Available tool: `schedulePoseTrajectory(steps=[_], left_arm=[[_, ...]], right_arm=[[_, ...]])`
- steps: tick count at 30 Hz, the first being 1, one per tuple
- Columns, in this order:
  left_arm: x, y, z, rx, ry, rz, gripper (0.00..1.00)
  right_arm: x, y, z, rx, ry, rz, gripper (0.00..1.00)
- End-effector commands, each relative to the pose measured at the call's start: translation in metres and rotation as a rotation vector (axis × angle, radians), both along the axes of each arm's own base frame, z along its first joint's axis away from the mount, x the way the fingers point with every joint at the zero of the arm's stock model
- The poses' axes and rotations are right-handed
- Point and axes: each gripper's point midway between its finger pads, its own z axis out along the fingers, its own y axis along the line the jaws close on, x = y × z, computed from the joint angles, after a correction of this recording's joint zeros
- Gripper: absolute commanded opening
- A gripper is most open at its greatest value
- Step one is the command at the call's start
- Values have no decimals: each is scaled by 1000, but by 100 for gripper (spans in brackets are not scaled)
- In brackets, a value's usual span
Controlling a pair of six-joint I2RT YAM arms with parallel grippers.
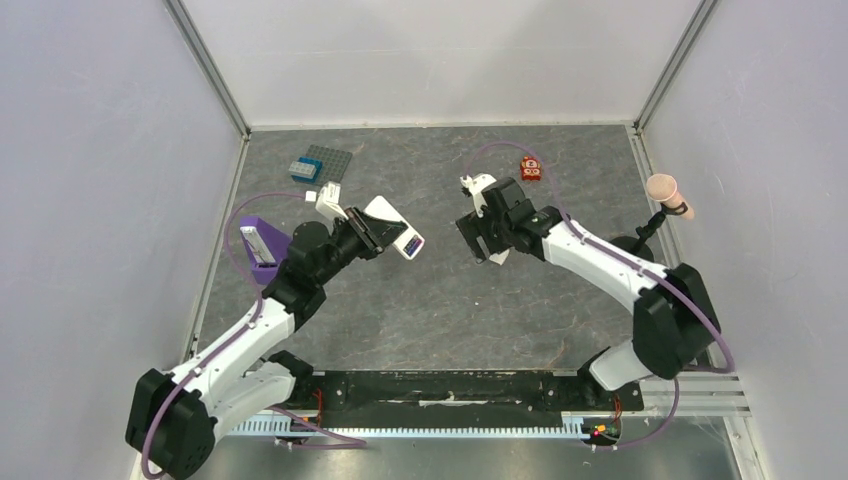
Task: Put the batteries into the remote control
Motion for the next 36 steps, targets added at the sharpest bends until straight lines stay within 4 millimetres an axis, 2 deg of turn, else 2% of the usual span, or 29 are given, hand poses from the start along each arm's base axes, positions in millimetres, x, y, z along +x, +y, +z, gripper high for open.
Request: schedulePoseTrajectory(steps=[1, 6, 8, 11, 17, 25, 33, 36], left_arm=[[14, 7, 15, 2, -19, 3, 2], [24, 9, 5, -2, 28, -25, 2], [26, 9, 3, -4, 39, -31, 2], [26, 8, 0, -5, 52, -49, 2], [27, 11, -6, 0, 65, -50, 2], [31, 14, -10, -2, 77, -46, 2], [32, 16, -12, -15, 85, -42, 2], [32, 15, -12, -21, 88, -44, 2]], right_arm=[[13, -23, -11, -114, 46, 161, 85], [21, -39, -49, -227, 172, 220, 84], [21, -36, -60, -229, 195, 281, 84], [11, -29, -75, -220, 253, 403, 83], [24, -39, -87, -308, 280, 393, 82], [31, -48, -102, -340, 368, 389, 79], [11, -59, -112, -313, 442, 383, 79], [5, -60, -115, -309, 471, 382, 75]])
